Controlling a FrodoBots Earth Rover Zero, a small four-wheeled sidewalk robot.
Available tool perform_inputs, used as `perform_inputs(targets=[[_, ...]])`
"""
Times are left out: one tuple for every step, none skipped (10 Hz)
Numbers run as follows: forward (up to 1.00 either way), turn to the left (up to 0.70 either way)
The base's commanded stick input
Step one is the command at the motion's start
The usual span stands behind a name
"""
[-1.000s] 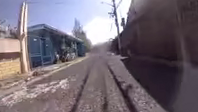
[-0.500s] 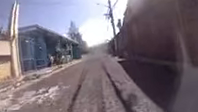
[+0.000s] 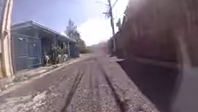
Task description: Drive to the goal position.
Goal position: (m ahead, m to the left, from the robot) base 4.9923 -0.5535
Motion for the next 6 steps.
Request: perform_inputs(targets=[[0.85,0.00],[0.85,0.00],[0.85,0.00],[0.85,0.00],[0.85,0.00],[0.85,0.00]])
